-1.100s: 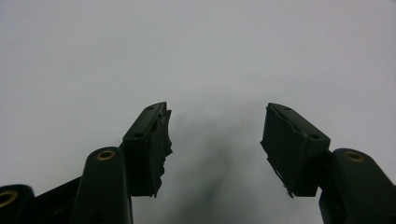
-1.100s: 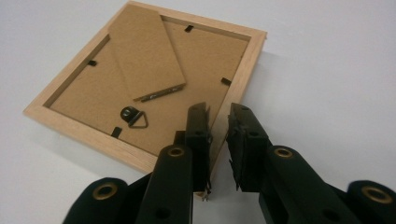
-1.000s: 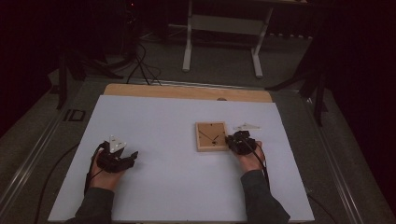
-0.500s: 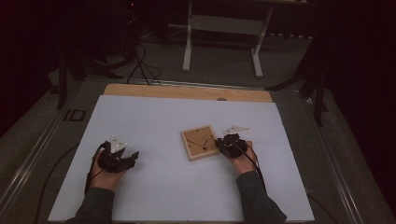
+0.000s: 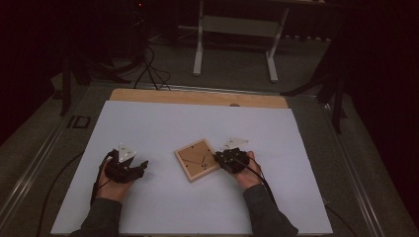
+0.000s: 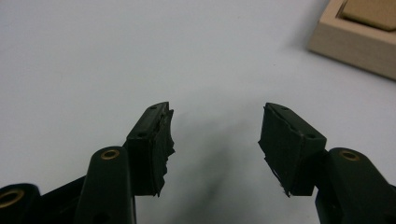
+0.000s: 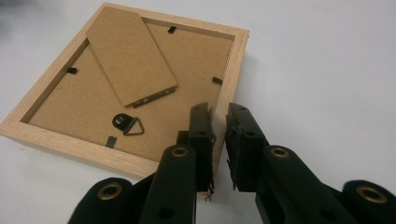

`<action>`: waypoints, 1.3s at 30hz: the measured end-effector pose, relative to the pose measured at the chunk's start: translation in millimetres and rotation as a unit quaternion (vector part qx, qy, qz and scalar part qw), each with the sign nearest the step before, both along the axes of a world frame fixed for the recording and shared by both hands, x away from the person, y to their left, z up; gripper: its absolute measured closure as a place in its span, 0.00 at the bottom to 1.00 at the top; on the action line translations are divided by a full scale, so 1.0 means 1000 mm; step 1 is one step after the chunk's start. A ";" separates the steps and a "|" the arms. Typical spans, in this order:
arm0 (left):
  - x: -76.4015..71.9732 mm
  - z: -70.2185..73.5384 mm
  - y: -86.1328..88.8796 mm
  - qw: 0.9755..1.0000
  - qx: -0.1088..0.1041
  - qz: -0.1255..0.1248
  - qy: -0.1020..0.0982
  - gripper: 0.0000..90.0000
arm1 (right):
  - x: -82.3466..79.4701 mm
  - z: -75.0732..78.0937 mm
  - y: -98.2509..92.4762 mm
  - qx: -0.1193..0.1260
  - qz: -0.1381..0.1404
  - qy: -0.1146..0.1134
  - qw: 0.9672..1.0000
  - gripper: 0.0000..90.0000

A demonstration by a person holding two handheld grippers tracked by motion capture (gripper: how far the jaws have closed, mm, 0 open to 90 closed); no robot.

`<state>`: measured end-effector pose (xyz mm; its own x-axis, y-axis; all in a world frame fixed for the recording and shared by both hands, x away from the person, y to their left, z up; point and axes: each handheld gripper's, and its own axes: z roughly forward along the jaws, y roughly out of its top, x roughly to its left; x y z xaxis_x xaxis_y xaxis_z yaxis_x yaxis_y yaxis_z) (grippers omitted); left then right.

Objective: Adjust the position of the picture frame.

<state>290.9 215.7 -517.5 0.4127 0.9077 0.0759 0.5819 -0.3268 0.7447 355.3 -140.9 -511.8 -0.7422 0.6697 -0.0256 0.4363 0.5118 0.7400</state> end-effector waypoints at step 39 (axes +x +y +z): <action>0.044 -0.006 -0.044 0.995 -0.049 -0.084 0.001 0.95 | -0.059 -0.002 0.013 -0.023 0.082 0.009 0.996 1.00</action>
